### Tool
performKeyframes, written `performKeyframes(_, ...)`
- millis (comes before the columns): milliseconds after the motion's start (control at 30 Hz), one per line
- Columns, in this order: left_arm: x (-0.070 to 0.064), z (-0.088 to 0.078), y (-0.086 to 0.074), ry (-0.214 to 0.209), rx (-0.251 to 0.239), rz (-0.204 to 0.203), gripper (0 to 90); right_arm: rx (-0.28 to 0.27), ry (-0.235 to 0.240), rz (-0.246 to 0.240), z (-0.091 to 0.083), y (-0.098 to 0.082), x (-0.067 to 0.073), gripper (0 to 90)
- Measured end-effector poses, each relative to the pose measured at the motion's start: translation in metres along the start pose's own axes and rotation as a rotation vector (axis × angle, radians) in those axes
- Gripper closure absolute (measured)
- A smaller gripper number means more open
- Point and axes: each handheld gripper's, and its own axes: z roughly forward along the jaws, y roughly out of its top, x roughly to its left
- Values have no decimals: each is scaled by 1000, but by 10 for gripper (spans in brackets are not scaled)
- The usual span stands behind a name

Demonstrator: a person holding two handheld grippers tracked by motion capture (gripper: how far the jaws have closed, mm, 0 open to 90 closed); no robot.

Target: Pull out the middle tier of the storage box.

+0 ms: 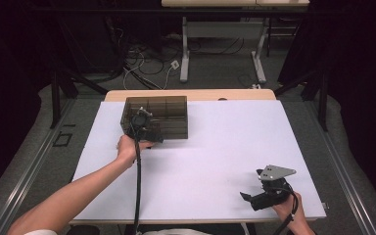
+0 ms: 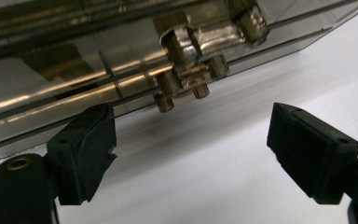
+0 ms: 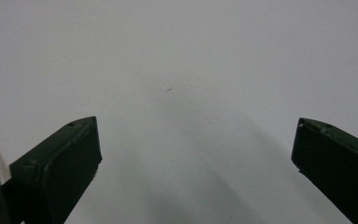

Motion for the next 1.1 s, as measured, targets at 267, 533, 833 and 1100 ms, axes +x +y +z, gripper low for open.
performKeyframes(267,-6,2,2,18,-23,-46,312,-2,-3,-5,0,0,0,7)
performKeyframes(533,-12,5,4,39,-26,-76,443,-1,0,-1,0,0,0,7)
performKeyframes(833,-17,7,6,111,-19,-142,567,-1,0,-1,0,0,0,24)
performKeyframes(1100,-19,8,8,122,-4,-152,571,9,3,-10,0,1,-1,23)
